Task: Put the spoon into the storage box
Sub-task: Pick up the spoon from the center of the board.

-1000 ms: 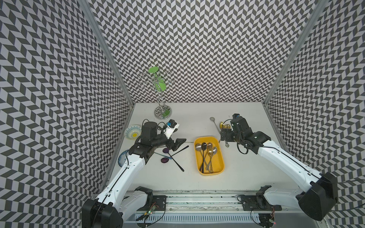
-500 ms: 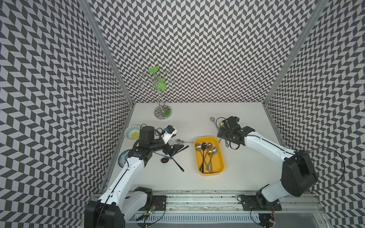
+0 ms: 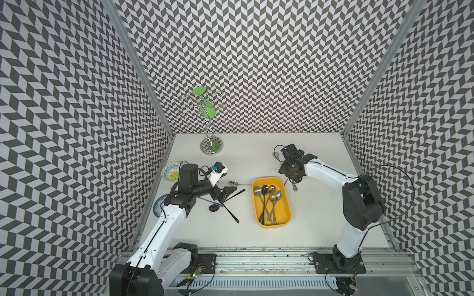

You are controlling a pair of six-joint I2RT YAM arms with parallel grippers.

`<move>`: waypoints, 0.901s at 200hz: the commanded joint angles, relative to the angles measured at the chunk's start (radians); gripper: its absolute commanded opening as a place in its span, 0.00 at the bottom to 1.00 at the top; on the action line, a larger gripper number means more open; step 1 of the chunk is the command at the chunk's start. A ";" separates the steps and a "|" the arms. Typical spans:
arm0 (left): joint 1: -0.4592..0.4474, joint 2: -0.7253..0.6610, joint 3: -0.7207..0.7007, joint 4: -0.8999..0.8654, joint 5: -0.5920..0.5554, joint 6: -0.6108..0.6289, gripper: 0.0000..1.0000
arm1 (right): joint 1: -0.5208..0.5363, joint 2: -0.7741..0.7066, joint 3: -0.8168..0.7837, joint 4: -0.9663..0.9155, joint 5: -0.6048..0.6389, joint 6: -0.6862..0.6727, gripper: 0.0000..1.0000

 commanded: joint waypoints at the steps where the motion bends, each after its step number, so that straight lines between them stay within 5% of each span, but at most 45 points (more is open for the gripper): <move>1: 0.007 -0.024 0.020 -0.010 -0.008 0.005 0.94 | -0.017 0.036 0.024 0.000 -0.012 0.043 0.59; 76: 0.007 -0.029 0.018 0.003 -0.032 -0.006 0.94 | -0.040 0.158 0.076 0.006 -0.056 0.051 0.52; 180: 0.009 -0.029 0.040 -0.013 -0.036 -0.016 0.94 | -0.061 0.193 0.053 0.031 -0.046 0.046 0.19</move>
